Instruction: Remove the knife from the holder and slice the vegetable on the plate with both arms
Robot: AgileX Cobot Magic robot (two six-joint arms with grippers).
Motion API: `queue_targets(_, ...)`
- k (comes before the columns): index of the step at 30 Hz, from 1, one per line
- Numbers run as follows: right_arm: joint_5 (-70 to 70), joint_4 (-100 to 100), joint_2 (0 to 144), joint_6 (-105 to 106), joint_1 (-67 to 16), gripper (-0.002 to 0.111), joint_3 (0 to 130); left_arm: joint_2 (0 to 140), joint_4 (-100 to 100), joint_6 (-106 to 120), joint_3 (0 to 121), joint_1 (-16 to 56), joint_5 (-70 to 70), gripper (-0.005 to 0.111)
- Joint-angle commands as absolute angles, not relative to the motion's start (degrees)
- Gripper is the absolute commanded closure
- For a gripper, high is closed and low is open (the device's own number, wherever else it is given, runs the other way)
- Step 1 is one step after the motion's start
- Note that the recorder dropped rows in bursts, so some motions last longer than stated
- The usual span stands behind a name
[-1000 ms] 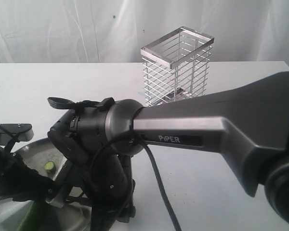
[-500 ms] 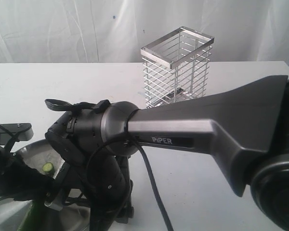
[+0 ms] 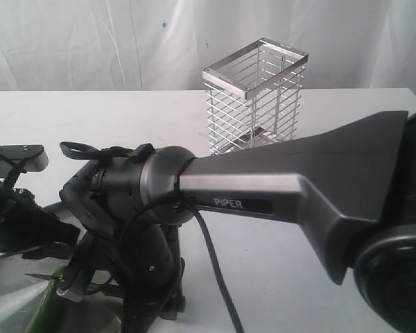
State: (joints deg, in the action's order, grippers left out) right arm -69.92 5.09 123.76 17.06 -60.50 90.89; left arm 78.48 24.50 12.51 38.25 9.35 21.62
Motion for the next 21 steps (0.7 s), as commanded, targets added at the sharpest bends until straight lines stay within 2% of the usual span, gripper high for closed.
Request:
queue_targets(1, -69.96, 4.91, 123.64, 17.81, -60.66, 0.108, 92.76, 77.99, 24.59, 12.21, 38.42, 9.31, 22.79, 0.070)
queue_targets(21, -69.96, 4.82, 125.70, 18.26, -61.79, 0.108, 94.39, 77.99, 25.41, 12.21, 38.42, 9.31, 22.36, 0.070)
